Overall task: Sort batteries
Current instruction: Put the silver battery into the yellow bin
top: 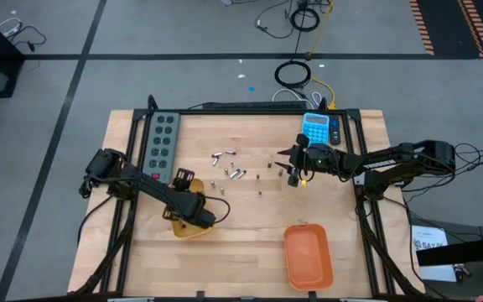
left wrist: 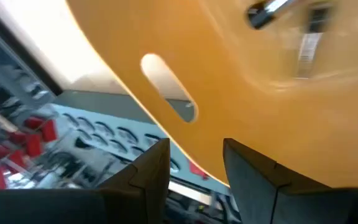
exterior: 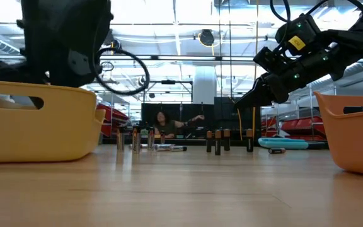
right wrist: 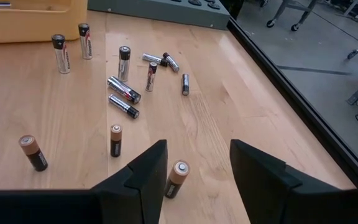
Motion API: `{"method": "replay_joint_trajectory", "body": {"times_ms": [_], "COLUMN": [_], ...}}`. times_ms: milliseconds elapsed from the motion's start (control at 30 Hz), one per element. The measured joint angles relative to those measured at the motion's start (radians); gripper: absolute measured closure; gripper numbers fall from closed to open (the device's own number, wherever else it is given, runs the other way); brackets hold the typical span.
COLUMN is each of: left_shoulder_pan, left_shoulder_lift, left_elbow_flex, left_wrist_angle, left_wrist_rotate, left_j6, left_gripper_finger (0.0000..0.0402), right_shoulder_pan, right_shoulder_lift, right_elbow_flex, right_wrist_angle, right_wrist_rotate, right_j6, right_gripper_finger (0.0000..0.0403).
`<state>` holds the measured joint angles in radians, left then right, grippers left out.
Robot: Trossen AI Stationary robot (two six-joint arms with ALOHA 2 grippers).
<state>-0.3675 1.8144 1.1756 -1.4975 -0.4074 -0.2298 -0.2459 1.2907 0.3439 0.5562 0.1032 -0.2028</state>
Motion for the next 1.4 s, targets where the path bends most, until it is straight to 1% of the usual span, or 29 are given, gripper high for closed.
{"method": "replay_joint_trajectory", "body": {"times_ms": [67,133,233,333,467,567,667,767,900,1067,1233,1400], "left_shoulder_pan": [0.0,0.001,0.026,0.089,0.203,0.274,0.323,0.365,0.413,0.439,0.437,0.439], "left_shoulder_lift": [-0.013,-0.037,-0.096,-0.164,-0.209,-0.209,-0.193,-0.164,-0.12,-0.072,-0.061,-0.076], "left_elbow_flex": [0.031,0.075,0.133,0.157,0.153,0.136,0.128,0.127,0.127,0.127,0.12,0.033], "left_wrist_angle": [0.003,0.031,0.097,0.229,0.359,0.429,0.515,0.55,0.546,0.547,0.574,0.637], "left_wrist_rotate": [0.027,0.025,-0.03,-0.041,0.041,0.073,0.139,0.203,0.262,0.277,0.28,0.293], "left_j6": [0.0,-0.002,-0.027,-0.062,-0.128,-0.126,-0.059,-0.023,0.009,0.059,0.082,0.059], "left_gripper_finger": [0.0242,0.0242,0.0242,0.0242,0.0242,0.0242,0.0233,0.0209,0.0178,0.0171,0.0171,0.0171], "right_shoulder_pan": [0.0,0.0,0.0,0.0,0.002,0.013,0.023,0.028,0.027,0.027,0.027,0.027], "right_shoulder_lift": [0.0,0.0,0.0,0.0,0.0,0.0,0.0,0.0,0.0,0.0,0.0,0.0], "right_elbow_flex": [0.0,0.0,0.0,0.0,0.0,0.0,0.0,0.0,0.0,0.0,0.0,0.0], "right_wrist_angle": [0.0,0.0,0.007,0.017,0.015,0.009,0.004,-0.004,-0.007,-0.003,-0.002,-0.007], "right_wrist_rotate": [0.0,0.0,0.0,0.0,-0.002,-0.002,-0.005,-0.002,0.0,0.0,0.001,0.001], "right_j6": [0.0,0.0,0.0,0.0,0.0,-0.002,-0.01,-0.02,-0.025,-0.027,-0.027,-0.027], "right_gripper_finger": [0.0236,0.0236,0.0236,0.0236,0.0236,0.0236,0.0236,0.0236,0.0236,0.0236,0.0236,0.0236]}}
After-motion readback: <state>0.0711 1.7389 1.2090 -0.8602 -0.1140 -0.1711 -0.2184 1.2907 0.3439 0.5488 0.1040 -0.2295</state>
